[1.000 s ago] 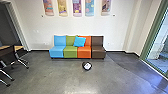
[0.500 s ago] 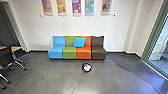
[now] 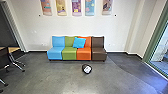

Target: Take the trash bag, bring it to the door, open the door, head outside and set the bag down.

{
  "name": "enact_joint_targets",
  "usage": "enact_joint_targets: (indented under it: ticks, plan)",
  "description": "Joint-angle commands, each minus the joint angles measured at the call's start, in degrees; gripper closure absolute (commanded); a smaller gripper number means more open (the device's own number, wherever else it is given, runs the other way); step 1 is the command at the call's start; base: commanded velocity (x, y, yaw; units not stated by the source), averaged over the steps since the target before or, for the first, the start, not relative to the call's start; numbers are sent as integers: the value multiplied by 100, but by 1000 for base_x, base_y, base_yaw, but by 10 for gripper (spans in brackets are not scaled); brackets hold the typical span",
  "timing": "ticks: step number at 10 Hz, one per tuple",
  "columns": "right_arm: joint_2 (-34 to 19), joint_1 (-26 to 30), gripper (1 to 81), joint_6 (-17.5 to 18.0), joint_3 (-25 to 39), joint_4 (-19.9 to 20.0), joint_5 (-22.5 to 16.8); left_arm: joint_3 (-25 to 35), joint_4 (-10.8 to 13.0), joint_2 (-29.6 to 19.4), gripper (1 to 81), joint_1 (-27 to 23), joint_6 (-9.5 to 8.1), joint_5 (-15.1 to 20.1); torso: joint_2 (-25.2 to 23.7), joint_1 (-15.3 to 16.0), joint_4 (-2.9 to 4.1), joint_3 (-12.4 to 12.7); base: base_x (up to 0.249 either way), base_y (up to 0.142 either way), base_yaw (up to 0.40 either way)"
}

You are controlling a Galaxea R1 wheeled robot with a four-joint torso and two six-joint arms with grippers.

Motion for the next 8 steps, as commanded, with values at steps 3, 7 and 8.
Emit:
enact_joint_targets:
  ticks: [3,7,8]
  plan:
    - [-62,181,10,-8,58,14,-393,35,43,-35,10,-271,8,242,0,0,0,0,165,0,0]
    - [-71,181,10,-8,23,14,-393,35,52,-17,10,-271,8,242,0,0,0,0,165,0,0]
    - [-71,181,10,-8,22,14,-393,35,52,-17,10,-271,8,242,0,0,0,0,165,0,0]
